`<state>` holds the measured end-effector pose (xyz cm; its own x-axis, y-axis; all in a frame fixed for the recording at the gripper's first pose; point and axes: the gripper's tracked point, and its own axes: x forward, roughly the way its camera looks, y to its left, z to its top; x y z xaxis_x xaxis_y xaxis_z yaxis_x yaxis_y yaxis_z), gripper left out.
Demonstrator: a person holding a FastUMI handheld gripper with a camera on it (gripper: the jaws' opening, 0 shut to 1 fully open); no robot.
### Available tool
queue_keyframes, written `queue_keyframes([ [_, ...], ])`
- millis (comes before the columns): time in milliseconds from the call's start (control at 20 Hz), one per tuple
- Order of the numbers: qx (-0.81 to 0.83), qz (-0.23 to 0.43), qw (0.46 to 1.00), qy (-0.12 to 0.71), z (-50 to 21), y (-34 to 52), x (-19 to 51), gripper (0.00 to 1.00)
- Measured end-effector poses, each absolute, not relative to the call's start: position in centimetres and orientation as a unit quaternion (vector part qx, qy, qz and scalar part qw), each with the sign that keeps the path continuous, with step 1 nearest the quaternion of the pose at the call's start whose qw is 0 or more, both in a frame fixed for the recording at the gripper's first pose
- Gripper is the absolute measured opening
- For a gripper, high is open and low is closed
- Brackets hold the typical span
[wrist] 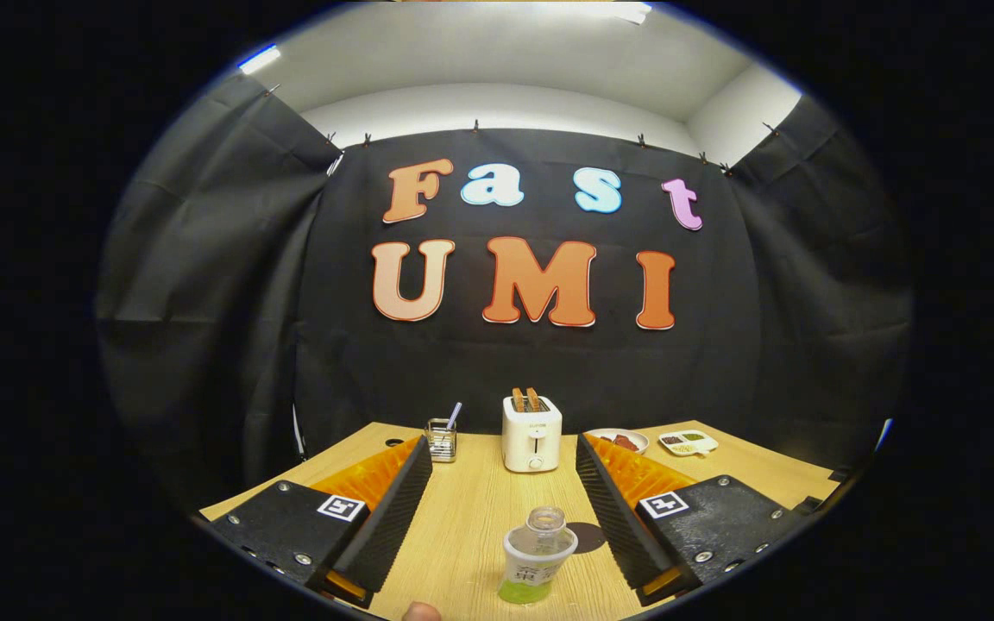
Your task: Take the bottle from table, then pour the juice into the cup, finally place the bottle on the coaster
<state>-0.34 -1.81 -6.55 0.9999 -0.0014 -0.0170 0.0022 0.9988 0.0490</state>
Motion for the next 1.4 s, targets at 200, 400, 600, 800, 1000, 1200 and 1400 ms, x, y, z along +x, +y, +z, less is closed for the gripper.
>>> queue_keyframes([
  [200, 0.027, -0.002, 0.999, 0.02, -8.5, -2.1, 0.1, 0.99],
  [400, 0.027, -0.003, 0.999, 0.034, -10.7, -2.2, 0.4, 0.99],
  [600, 0.034, -0.004, 0.998, 0.054, -13.5, -2.5, 0.8, 1.0],
  [800, 0.035, -0.008, 0.997, 0.062, -16.4, -2.9, 1.2, 1.0],
  [1000, 0.041, -0.008, 0.996, 0.082, -18.7, -3.1, 1.5, 1.0],
  [1200, 0.036, -0.009, 0.995, 0.092, -20.3, -3.0, 1.4, 1.0],
  [1400, 0.032, -0.008, 0.994, 0.106, -21.9, -2.9, 1.7, 1.0],
])
